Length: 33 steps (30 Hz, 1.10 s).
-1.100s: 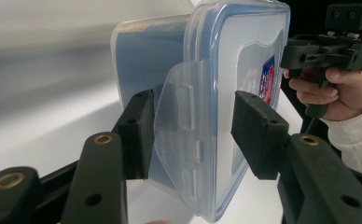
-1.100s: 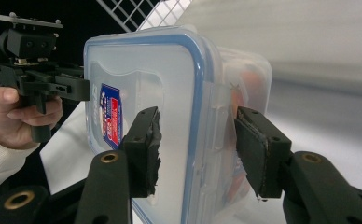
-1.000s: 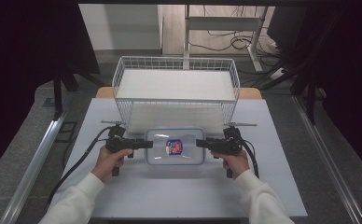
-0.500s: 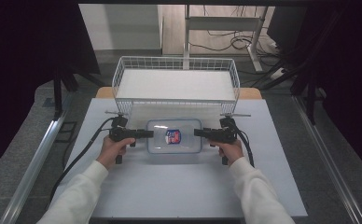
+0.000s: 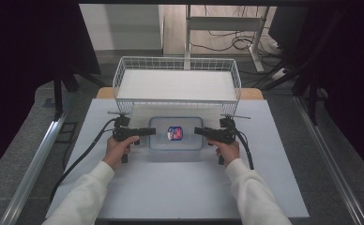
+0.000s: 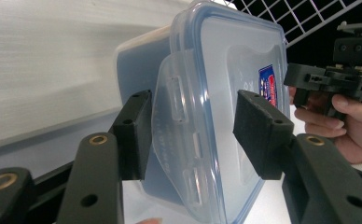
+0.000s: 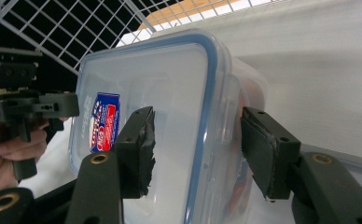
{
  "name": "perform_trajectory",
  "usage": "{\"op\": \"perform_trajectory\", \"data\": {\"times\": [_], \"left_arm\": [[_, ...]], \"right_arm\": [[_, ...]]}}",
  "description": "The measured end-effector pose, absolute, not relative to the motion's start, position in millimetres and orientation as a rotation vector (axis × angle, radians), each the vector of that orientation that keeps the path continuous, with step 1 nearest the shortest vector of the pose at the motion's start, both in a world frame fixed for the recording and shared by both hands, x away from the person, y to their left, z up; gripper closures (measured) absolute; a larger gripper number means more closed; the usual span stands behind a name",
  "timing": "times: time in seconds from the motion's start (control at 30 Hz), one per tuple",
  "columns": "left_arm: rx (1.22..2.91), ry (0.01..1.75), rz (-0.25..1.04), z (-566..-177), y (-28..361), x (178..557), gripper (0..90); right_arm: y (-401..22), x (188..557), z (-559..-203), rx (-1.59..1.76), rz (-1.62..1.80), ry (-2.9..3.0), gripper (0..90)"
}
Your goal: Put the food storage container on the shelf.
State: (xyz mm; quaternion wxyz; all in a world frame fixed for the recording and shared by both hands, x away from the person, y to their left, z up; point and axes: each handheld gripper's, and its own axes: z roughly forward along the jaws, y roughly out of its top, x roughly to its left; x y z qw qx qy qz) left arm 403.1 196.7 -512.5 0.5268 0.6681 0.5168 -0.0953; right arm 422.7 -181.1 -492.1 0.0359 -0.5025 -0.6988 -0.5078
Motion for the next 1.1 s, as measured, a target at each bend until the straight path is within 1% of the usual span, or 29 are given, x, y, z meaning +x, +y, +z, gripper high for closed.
{"op": "perform_trajectory", "data": {"times": [0.1, 0.37, 0.47, 0.5, 0.57, 0.67, 0.7, 0.73, 0.77, 0.8, 0.83, 0.87, 0.9, 0.97, 1.0, 1.03, 1.1], "left_arm": [[1.584, 1.24, -0.225, -514.4, 196.5, 405.3, 47.5], [1.598, 1.249, -0.148, -515.1, 194.0, 404.1, 45.2], [1.605, 1.24, -0.128, -512.5, 195.0, 401.7, 41.0], [1.641, 1.228, -0.094, -508.0, 196.4, 396.3, 38.0], [1.648, 1.226, -0.07, -504.8, 196.8, 392.5, 35.6], [1.688, 1.202, 0.019, -493.3, 199.0, 376.8, 35.2], [1.705, 1.189, 0.041, -489.9, 199.1, 370.8, 35.0], [1.726, 1.17, 0.046, -487.5, 198.8, 365.1, 35.0], [1.782, 1.137, 0.055, -485.6, 196.7, 354.7, 34.4], [1.823, 1.119, 0.078, -485.1, 194.5, 346.6, 34.3], [1.85, 1.107, 0.093, -484.9, 192.7, 340.3, 34.1], [1.85, 1.107, 0.093, -484.9, 192.7, 340.3, 33.8], [1.87, 1.096, 0.095, -484.6, 191.4, 334.4, 33.4], [1.878, 1.081, 0.074, -485.0, 191.1, 323.7, 33.1], [1.883, 1.077, 0.065, -485.4, 191.2, 319.0, 33.1], [1.891, 1.077, 0.061, -485.6, 191.7, 314.3, 32.9], [1.926, 1.059, 0.071, -485.6, 193.0, 300.9, 32.6]], "right_arm": [[-180.5, 423.6, -493.8, -1.571, -1.569, -2.12, 45.6], [-176.9, 422.9, -496.0, -1.611, -1.578, -2.169, 42.8], [-176.9, 420.4, -492.8, -1.612, -1.599, -2.188, 41.2], [-177.1, 416.8, -488.7, -1.614, -1.615, -2.211, 39.0], [-177.3, 410.5, -483.8, -1.6, -1.626, -2.275, 38.1], [-178.4, 401.8, -478.8, -1.563, -1.638, -2.373, 38.1], [-180.0, 391.3, -473.7, -1.514, -1.618, -2.479, 39.3], [-180.0, 391.3, -473.7, -1.514, -1.618, -2.479, 39.3], [-181.7, 379.3, -468.4, -1.462, -1.589, -2.592, 41.2], [-182.3, 374.7, -466.4, -1.442, -1.574, -2.634, 43.1], [-182.8, 367.5, -463.7, -1.407, -1.566, -2.68, 45.3], [-182.8, 367.5, -463.7, -1.407, -1.566, -2.68, 45.3], [-182.9, 356.5, -460.6, -1.359, -1.548, -2.704, 51.4], [-180.5, 345.4, -460.4, -1.294, -1.513, -2.735, 58.4], [-180.5, 345.4, -460.4, -1.294, -1.513, -2.735, 58.4], [-175.7, 334.2, -462.9, -1.223, -1.465, -2.773, 68.0], [-168.1, 323.9, -467.9, -1.142, -1.396, -2.81, 75.7]]}}
